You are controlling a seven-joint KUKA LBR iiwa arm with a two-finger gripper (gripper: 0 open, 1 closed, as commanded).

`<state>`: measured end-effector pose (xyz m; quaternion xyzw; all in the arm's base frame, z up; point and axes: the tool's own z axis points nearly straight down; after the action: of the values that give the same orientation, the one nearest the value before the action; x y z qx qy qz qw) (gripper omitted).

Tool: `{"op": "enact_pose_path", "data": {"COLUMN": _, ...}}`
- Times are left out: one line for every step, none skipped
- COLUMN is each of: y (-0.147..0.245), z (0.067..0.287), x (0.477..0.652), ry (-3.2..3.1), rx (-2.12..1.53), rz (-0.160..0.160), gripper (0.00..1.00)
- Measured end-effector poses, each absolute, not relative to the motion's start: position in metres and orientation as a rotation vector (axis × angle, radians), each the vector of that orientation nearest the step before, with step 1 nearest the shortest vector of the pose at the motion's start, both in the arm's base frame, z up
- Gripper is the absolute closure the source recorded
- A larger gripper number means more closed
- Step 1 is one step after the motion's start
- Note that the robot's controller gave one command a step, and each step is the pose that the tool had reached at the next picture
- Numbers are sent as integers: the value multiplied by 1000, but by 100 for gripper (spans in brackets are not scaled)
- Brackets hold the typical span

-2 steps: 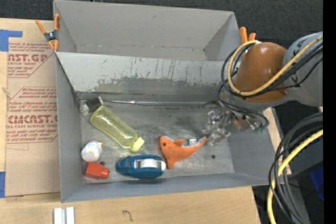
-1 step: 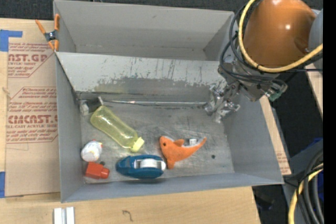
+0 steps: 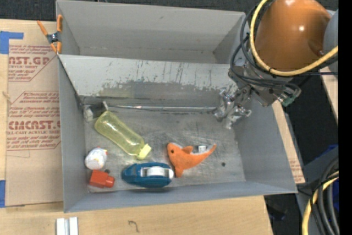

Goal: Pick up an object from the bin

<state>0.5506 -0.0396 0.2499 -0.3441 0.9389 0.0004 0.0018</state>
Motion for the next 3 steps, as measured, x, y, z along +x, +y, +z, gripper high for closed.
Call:
{"op": "enact_pose_path", "data": {"y": -57, "z": 136, "x": 506, "ry": 2948, "rx": -1103, "rz": 7, "gripper": 0}}
{"op": "enact_pose_path", "data": {"y": -57, "z": 139, "x": 508, "ry": 2941, "rx": -1101, "rz": 2, "gripper": 0}}
{"op": "enact_pose_path", "data": {"y": -22, "z": 73, "x": 518, "ry": 2875, "rx": -1269, "rz": -1, "gripper": 100}}
